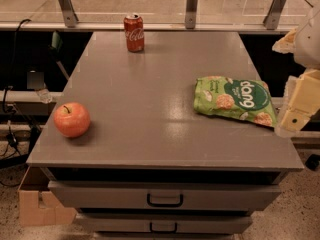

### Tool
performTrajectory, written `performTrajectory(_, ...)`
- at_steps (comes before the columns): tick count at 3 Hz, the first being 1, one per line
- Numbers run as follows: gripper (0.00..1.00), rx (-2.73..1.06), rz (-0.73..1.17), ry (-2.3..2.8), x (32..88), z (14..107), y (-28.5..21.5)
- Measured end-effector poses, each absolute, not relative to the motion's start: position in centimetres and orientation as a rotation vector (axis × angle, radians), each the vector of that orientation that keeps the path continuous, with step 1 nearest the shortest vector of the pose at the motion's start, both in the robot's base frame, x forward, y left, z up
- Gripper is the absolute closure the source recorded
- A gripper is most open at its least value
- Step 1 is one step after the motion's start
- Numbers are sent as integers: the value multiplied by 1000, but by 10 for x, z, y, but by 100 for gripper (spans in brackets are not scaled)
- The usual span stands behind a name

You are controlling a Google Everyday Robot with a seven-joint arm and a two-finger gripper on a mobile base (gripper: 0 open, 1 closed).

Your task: Move green rice chip bag near coke can

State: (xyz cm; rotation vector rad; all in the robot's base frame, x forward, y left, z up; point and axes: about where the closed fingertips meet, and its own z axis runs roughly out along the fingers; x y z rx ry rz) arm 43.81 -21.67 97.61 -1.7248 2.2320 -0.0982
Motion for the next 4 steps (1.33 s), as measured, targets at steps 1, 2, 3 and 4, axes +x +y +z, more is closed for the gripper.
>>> performTrajectory(1, 0, -1725, -98, 2232, 438, 976, -217)
performTrajectory(2, 0, -1712, -78, 2204, 460, 969, -221)
performTrajectory(3, 0, -1691, -46, 2166, 503, 953, -225)
performTrajectory(4, 0, -1714, 15, 2149, 541, 925, -220)
